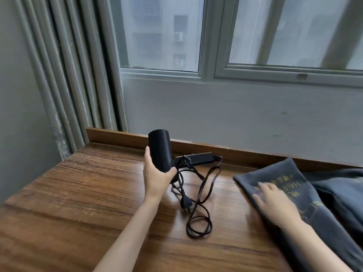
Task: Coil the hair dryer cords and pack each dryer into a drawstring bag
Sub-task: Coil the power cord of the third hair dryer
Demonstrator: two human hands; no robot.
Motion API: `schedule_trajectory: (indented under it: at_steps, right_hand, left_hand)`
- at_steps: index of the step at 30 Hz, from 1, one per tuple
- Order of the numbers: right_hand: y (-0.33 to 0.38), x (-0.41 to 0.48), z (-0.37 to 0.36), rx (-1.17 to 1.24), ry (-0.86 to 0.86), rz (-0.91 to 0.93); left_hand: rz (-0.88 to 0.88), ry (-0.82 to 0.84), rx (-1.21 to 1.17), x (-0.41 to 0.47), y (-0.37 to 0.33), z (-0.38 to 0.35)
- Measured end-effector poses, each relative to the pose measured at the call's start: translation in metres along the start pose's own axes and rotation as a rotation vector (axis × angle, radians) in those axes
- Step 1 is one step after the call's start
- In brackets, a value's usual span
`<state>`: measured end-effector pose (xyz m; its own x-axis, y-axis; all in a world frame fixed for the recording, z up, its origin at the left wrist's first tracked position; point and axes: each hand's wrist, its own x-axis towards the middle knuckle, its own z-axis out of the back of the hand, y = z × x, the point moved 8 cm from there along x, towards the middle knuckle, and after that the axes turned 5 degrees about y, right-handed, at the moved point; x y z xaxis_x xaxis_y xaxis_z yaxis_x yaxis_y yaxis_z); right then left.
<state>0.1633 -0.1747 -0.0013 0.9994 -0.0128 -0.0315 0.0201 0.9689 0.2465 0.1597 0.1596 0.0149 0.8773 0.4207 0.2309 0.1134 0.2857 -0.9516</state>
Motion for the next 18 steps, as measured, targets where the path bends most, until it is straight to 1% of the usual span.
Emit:
schedule_trajectory:
  at_steps: [2,3,4,5,7,8,9,10,12,14,16,18]
  right_hand:
    - [0.03,-0.012,0.047,0.223,-0.377,0.235]
    - [0.047,-0.022,0.068,0.253,-0.53,0.357]
    - [0.065,-0.029,0.081,0.207,-0.606,0.456]
    - [0.081,-0.029,0.085,0.098,-0.592,0.525]
    - [0.101,-0.02,0.074,-0.166,-0.422,0.534]
    - [0.102,-0.016,0.065,-0.236,-0.343,0.512]
    - [0.101,-0.015,0.058,-0.275,-0.315,0.502]
    - [0.1,-0.017,0.056,-0.296,-0.327,0.51]
    - [0.094,-0.025,0.056,-0.272,-0.379,0.539]
    - [0.081,-0.026,0.057,-0.191,-0.382,0.555]
    - [0.065,-0.023,0.06,-0.005,-0.345,0.551]
    - [0.054,-0.022,0.063,0.264,-0.229,0.562]
  left_hand:
    - [-0.065,0.062,-0.039,-0.012,-0.016,-0.012]
    - [-0.086,0.092,-0.052,-0.018,-0.022,-0.018]
    - [-0.099,0.122,-0.056,-0.023,-0.028,-0.024]
    - [-0.114,0.15,-0.059,-0.028,-0.034,-0.031]
    - [-0.143,0.21,-0.074,-0.037,-0.043,-0.041]
    - [-0.147,0.241,-0.088,-0.041,-0.047,-0.046]
    - [-0.145,0.267,-0.11,-0.043,-0.05,-0.05]
    - [-0.14,0.289,-0.138,-0.045,-0.053,-0.053]
    - [-0.116,0.339,-0.179,-0.046,-0.058,-0.056]
    - [-0.128,0.427,-0.199,-0.049,-0.065,-0.061]
    - [-0.186,0.58,-0.186,-0.056,-0.075,-0.069]
    - [-0.238,0.699,-0.136,-0.064,-0.079,-0.076]
